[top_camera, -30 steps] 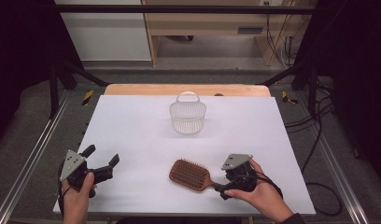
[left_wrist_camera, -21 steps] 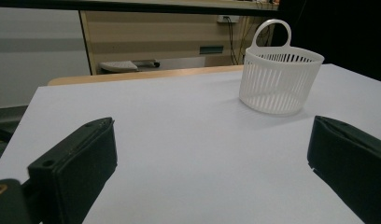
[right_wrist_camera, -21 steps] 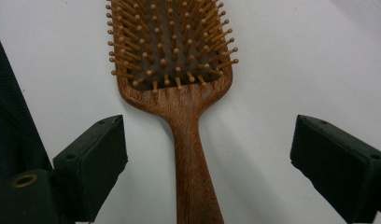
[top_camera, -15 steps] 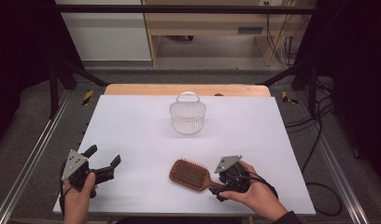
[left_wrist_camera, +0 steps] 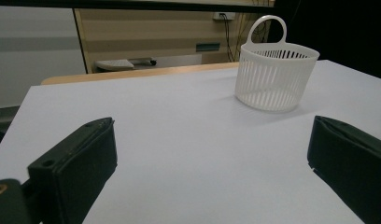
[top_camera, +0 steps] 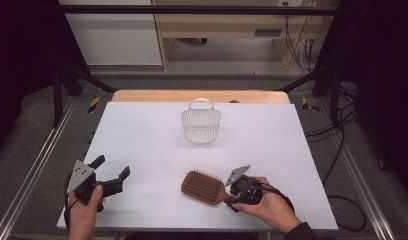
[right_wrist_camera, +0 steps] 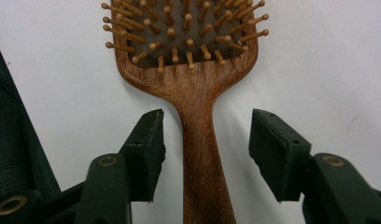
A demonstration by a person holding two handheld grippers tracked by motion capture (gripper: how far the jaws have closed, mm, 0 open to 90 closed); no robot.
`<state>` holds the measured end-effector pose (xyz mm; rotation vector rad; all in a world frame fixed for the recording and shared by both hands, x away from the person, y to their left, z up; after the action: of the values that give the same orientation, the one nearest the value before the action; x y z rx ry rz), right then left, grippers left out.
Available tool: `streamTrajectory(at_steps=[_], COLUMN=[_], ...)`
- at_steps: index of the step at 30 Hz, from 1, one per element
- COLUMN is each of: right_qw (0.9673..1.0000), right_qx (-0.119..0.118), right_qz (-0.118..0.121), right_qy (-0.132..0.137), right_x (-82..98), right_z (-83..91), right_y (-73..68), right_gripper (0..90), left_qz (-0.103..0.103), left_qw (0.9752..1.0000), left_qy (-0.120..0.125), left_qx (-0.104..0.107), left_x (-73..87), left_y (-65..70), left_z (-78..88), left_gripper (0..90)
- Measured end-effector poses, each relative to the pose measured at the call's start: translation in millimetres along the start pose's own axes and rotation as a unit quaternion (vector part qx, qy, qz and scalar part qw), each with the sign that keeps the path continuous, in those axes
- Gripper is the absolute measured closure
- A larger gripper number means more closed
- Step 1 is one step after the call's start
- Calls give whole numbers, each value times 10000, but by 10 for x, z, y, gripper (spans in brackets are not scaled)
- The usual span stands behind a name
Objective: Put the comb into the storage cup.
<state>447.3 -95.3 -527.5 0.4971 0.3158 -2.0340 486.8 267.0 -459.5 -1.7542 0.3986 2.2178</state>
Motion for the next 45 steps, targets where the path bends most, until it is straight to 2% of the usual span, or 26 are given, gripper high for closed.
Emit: streamTrajectory(at_steps=[8, 17, 26, 31, 41, 45], right_qw=[9998, 9984, 9969, 9962, 9977, 9992], right_qx=[-88, -149, -197, -241, -189, -111], right_qz=[20, 202, 319, 291, 270, 259], right_qy=[-201, -499, -691, -782, -596, -296], right_x=[-27, -25, -34, -38, -38, -85], right_z=[-35, -94, -114, -118, -104, -78], right_y=[-26, -50, -57, -55, -58, -44], right_gripper=[574, 652, 691, 718, 729, 730], left_qz=[1, -9, -27, -35, -18, 16], left_qw=[10000, 10000, 10000, 10000, 10000, 9999], left_qy=[3, 2, 0, -3, 50, 81], left_qx=[4, 12, 25, 37, 40, 66], left_x=[-2, -3, -3, -4, -26, -41], left_y=[2, 5, 17, 25, 36, 61], left_z=[2, 2, -2, -4, 16, 25], left_gripper=[17, 17, 17, 17, 17, 18])
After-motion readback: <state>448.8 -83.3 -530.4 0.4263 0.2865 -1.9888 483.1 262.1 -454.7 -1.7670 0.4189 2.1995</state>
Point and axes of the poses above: each handheld gripper's, and its own axes: z roughly backward along the jaws, x roughly out of its underside, y roughly to its right, the point moved 9 cm from there along -z, roughly forward along the jaws, and after that the axes turned 3 degrees about -x, right-handed, at the moved point
